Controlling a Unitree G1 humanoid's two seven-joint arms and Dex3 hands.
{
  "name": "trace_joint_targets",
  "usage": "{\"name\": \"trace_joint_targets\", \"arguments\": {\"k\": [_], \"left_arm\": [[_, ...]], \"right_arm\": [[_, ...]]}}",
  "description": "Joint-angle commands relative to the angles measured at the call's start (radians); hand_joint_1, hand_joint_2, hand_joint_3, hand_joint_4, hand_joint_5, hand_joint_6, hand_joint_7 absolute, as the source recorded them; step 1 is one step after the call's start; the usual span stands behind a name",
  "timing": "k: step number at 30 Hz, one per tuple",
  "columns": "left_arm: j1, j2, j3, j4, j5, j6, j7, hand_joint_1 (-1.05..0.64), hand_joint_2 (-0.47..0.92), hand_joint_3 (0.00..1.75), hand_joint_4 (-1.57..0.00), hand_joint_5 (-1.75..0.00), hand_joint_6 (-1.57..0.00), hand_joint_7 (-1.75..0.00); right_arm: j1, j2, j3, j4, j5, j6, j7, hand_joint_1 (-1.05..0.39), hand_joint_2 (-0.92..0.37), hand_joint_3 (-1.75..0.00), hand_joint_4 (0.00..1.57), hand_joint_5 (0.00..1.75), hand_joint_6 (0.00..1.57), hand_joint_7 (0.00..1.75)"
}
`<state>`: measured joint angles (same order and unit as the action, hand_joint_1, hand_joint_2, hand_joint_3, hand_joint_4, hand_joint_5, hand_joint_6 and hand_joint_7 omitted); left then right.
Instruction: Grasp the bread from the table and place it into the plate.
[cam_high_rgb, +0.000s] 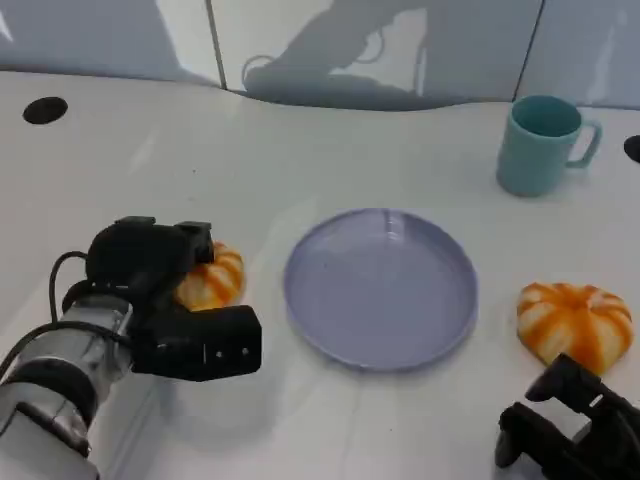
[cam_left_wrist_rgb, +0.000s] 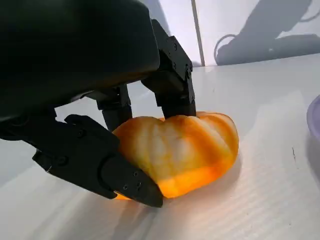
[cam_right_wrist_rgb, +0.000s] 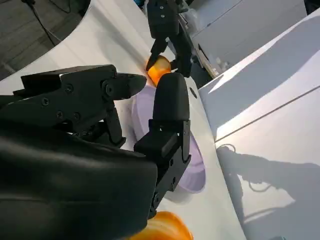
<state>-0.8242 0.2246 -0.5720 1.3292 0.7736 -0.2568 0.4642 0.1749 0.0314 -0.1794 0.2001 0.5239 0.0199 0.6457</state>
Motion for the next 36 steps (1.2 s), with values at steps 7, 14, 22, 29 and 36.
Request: {"name": "trace_joint_targets", "arguments": {"k": [7,14,22,29,36], "left_arm": [[0.010,0.010,-0.001,0.007,-0.004,-0.002,0.009,-0.24,0.92,0.21,-0.77,-1.75,-0.65,-1.25],[-0.110,0.003,0.023,-0.118,-0.019,-0.311,0.165,-0.14,0.57,0.97,-0.86,-1.75,-0.71,-1.72],[-0.145,-0.027,0.011,-0.127,-0.009,-0.401,0.176,-0.16,0.51,1.15,-0.88,-1.75,-0.68,-1.75],[-0.156,-0.040,0.013,-0.120,-0.012,-0.434,0.155,-0.16,0.51,1.22,-0.92,-1.75,-0.71,-1.75],[-0.191,-0.095,-0.026,-0.123,-0.012,-0.491,-0.033,-0.26,0.64,1.07,-0.93,-1.75,-0.76,-1.75]], "right_arm": [[0.000,-0.013,-0.009,-0.002,0.012,0.000,0.005,-0.64,-0.92,-0.20,0.77,1.62,0.63,1.44],[0.015,-0.002,0.015,-0.036,-0.011,0.021,-0.043,-0.64,-0.92,-0.17,0.76,1.62,0.66,1.42],[0.012,-0.008,0.021,-0.038,-0.007,0.023,-0.045,-0.65,-0.92,-0.14,0.77,1.62,0.67,1.40],[0.012,-0.010,0.027,-0.040,-0.012,0.022,-0.053,-0.65,-0.92,-0.15,0.78,1.60,0.68,1.36],[0.008,-0.007,0.031,-0.036,0.006,0.033,-0.041,-0.65,-0.92,-0.14,0.79,1.58,0.71,1.34]]}}
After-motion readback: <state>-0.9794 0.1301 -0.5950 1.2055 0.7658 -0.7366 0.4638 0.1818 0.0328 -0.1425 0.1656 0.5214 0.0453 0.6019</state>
